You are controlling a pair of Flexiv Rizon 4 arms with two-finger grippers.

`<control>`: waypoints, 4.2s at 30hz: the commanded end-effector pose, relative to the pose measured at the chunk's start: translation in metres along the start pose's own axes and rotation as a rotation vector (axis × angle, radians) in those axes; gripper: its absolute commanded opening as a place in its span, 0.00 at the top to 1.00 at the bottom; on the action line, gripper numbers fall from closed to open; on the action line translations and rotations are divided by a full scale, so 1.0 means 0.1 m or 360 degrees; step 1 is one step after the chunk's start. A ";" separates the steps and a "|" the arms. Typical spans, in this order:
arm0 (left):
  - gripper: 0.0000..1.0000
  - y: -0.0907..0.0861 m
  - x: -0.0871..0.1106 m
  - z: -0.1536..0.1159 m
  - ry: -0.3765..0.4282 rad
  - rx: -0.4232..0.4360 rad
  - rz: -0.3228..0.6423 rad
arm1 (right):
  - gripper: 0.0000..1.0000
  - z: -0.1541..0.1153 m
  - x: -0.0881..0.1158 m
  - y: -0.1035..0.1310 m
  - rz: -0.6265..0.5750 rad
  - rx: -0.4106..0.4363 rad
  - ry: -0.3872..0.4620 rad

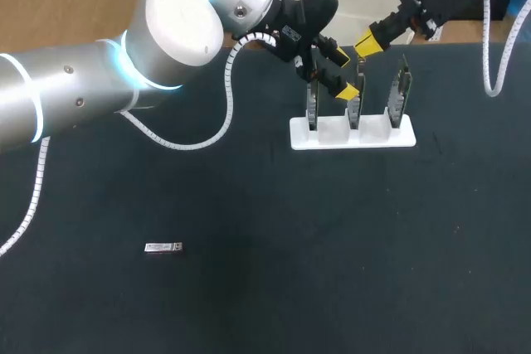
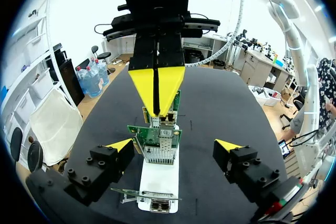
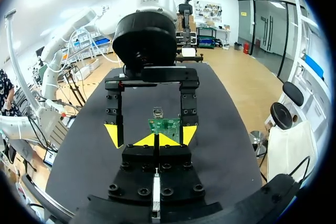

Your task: Pick up the optical module with the left hand, and insert it into the network port with the right hand.

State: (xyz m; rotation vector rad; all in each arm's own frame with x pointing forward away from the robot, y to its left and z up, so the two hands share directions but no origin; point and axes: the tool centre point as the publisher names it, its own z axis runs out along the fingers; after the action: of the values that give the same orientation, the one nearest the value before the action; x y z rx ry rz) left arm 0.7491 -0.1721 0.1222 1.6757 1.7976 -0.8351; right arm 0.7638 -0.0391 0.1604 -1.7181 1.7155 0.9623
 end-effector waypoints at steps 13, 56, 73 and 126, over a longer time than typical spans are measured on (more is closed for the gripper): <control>0.00 0.01 -0.01 0.00 0.0006 0.0000 -0.0002 | 1.00 0.09 0.08 -0.02 0.0033 -0.0018 0.0035; 0.00 0.01 -0.01 0.00 0.0006 0.0000 -0.0002 | 1.00 0.12 0.20 -0.04 0.0083 -0.0055 0.0035; 0.00 0.01 -0.01 0.00 0.0006 0.0000 -0.0002 | 1.00 -0.32 0.03 0.00 0.0018 0.0014 -0.0165; 0.00 0.01 -0.01 0.00 0.0006 0.0000 -0.0002 | 0.00 -0.80 0.79 0.18 0.0054 -0.0038 -0.0106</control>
State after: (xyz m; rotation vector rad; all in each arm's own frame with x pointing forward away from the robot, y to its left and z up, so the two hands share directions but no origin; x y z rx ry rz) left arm 0.7491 -0.1721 0.1222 1.6757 1.7975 -0.8351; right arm 0.7524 -0.1520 0.1503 -1.6609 1.7027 1.0511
